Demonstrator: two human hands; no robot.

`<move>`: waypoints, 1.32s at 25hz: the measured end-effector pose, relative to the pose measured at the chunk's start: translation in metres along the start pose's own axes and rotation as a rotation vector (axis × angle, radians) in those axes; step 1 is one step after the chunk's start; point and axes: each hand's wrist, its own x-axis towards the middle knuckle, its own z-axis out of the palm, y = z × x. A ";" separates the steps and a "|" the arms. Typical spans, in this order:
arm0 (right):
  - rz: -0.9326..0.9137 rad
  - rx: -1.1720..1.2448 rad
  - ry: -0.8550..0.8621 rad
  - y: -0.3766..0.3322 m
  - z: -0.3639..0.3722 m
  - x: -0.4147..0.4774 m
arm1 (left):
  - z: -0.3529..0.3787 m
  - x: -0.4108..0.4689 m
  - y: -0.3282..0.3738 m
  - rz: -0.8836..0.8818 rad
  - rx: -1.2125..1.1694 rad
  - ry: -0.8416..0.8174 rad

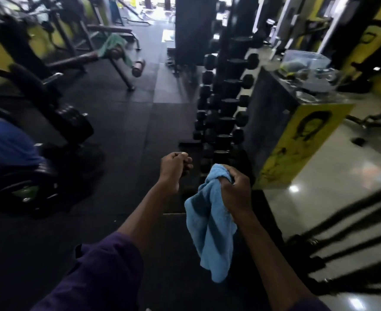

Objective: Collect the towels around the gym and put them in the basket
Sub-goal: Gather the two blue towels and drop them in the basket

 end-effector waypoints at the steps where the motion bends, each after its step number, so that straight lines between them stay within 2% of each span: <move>1: -0.004 0.010 -0.039 -0.006 0.027 0.009 | -0.025 0.011 0.008 0.009 -0.019 0.047; 6: -0.074 0.034 -0.177 -0.039 0.164 0.053 | -0.166 0.060 0.046 0.061 -0.088 0.285; 12: -0.088 0.117 -0.253 -0.070 0.289 0.105 | -0.293 0.093 0.066 0.081 -0.159 0.510; 16: -0.078 0.178 -0.330 -0.081 0.369 0.149 | -0.349 0.123 0.075 0.080 -0.197 0.627; 25: -0.144 0.176 -0.731 -0.111 0.555 0.246 | -0.455 0.228 0.117 0.106 -0.271 0.963; 33: -0.193 0.101 -0.890 -0.134 0.726 0.310 | -0.584 0.320 0.138 0.076 -0.294 1.132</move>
